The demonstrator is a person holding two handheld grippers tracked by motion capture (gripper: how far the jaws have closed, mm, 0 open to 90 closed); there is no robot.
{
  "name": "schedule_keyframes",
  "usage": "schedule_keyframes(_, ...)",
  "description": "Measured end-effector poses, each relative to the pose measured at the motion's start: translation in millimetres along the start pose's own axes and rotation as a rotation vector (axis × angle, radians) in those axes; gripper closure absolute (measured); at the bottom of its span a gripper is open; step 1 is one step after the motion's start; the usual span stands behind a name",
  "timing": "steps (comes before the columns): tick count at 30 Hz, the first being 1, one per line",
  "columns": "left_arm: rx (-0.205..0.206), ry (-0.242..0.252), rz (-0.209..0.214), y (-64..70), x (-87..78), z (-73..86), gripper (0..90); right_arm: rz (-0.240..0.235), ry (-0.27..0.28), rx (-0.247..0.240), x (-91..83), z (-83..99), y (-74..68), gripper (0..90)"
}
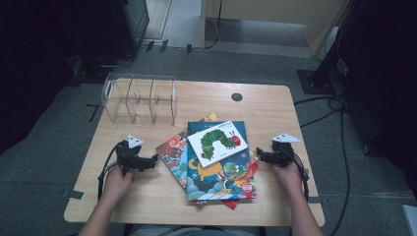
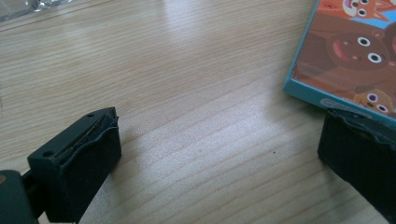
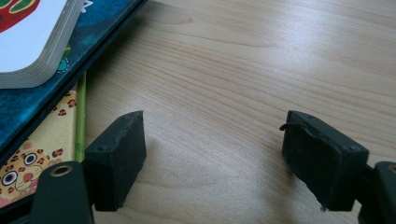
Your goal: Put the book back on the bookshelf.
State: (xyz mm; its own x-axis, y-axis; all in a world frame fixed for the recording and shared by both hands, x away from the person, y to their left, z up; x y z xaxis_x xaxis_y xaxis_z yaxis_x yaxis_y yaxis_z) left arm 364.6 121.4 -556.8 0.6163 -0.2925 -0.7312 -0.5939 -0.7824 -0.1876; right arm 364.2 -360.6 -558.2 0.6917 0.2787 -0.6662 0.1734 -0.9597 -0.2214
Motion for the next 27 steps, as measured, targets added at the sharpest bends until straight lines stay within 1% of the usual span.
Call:
schedule_keyframes(11,0.001,-0.001,0.000,0.0,0.0,0.0,0.0,0.005,0.004,0.008,-0.8,0.7,0.0,22.1)
schedule_keyframes(12,0.002,0.000,0.002,-0.1,-0.1,0.1,0.0,0.010,0.007,0.018,-1.1,0.7,0.0,23.4)
schedule_keyframes(14,0.004,0.000,0.004,0.0,-0.5,0.5,0.0,0.015,0.010,0.023,-1.6,1.0,-0.2,24.1)
schedule_keyframes(17,-0.008,-0.008,-0.006,-0.6,0.5,-0.9,0.6,0.019,0.011,0.024,-2.5,1.7,-0.6,26.0)
schedule_keyframes(18,-0.011,-0.007,-0.009,-1.0,-0.3,-1.1,0.6,0.021,0.008,0.023,-3.1,1.6,-0.6,28.3)
schedule_keyframes(20,-0.003,0.011,-0.005,-2.6,-3.7,-1.3,9.4,0.020,0.002,0.023,-4.4,1.3,-0.5,32.3)
schedule_keyframes(21,-0.001,0.020,0.004,-2.7,-4.6,-1.2,16.8,0.015,-0.002,0.020,-5.3,1.4,-0.5,34.4)
schedule_keyframes(23,0.005,0.018,0.011,-3.7,-5.5,-0.7,18.5,0.010,-0.007,0.015,-6.3,1.4,-0.5,37.6)
schedule_keyframes(24,0.008,0.019,0.013,-3.5,-7.0,-1.0,26.8,0.005,-0.016,0.019,-7.6,1.2,-0.6,40.4)
schedule_keyframes(25,0.011,0.018,0.016,-3.7,-8.1,-1.0,26.8,0.005,-0.016,0.019,-7.6,1.2,-0.6,40.4)
schedule_keyframes(26,0.006,0.015,0.027,-4.1,-9.1,-1.7,30.6,0.003,-0.018,0.016,-7.9,0.9,-0.5,41.9)
schedule_keyframes(27,0.006,0.009,0.038,-4.7,-9.5,-2.3,32.1,-0.004,-0.027,0.023,-9.2,0.2,-0.8,43.8)
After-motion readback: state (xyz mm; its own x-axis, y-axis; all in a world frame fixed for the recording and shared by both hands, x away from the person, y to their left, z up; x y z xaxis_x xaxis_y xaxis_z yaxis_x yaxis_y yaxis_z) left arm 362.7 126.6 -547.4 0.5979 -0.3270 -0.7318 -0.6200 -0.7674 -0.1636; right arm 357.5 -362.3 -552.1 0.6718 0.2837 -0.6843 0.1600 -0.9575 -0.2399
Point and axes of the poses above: each handheld gripper's, and its own axes: x roughly forward along the jaws, z roughly out of its underside, y roughly to its right, the point moved 5 cm from there along x, roughly forward along the jaws, and after that the axes turned 15 degrees about x, right-handed, at the moved point
